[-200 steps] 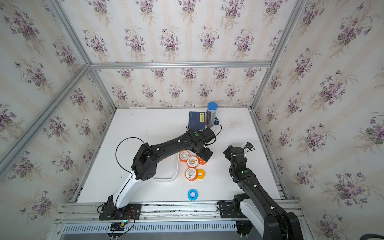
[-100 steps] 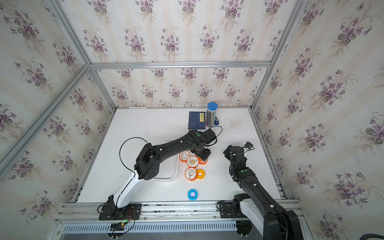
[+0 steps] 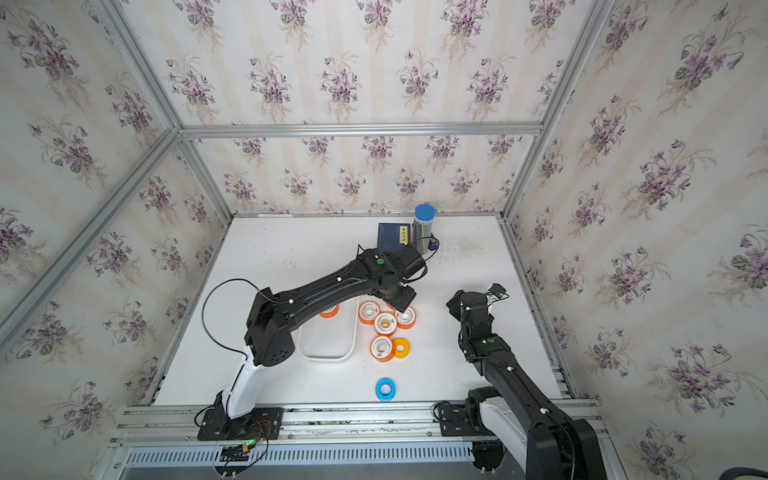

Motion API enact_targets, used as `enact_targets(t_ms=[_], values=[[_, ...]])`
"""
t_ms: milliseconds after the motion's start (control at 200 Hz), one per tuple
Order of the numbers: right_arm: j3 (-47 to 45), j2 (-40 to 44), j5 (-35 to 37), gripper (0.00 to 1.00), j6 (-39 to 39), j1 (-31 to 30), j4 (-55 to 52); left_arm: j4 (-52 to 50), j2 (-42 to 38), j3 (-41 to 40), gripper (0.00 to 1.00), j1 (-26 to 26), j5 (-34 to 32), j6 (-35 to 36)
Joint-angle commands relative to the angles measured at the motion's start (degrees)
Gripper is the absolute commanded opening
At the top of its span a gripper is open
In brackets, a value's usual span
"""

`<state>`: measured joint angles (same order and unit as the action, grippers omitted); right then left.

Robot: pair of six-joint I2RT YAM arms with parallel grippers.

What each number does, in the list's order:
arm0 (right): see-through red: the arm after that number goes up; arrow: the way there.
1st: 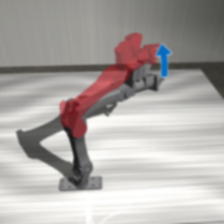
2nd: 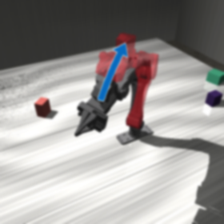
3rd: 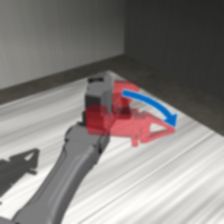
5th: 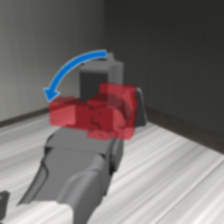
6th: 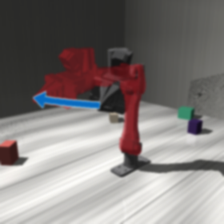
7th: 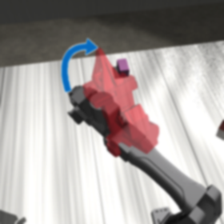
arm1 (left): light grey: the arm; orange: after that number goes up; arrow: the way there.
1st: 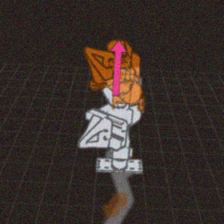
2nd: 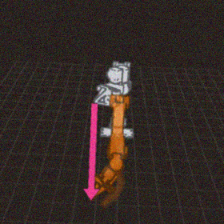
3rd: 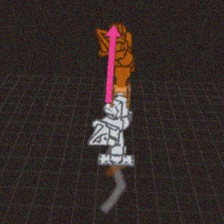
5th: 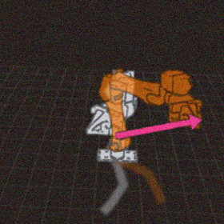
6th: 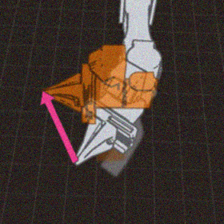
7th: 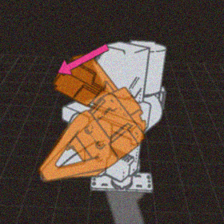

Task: Put the sealing tape into the storage box
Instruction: Pick up the sealing tape at the center of the board, then place the sealing tape in the storage box.

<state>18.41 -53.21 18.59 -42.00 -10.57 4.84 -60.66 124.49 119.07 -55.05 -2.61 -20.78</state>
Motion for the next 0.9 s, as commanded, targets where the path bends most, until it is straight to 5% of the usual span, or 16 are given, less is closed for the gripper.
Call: enact_targets(t_ms=[0,415,894], values=[[0.48,-0.17,0.31,0.81,0.34,-0.04,0.17,0.16,-6.37,-7.39,0.62,1.06,-1.43,0.8],[1.62,-2.33,0.13,0.81,0.36,-0.05,-0.31,11.2,-29.44,-43.31,0.62,6.1,-1.35,-3.02],[1.81,-2.32,0.14,0.81,0.41,0.01,-0.69,17.83,-24.9,-50.03,0.6,11.51,2.94,-4.21]])
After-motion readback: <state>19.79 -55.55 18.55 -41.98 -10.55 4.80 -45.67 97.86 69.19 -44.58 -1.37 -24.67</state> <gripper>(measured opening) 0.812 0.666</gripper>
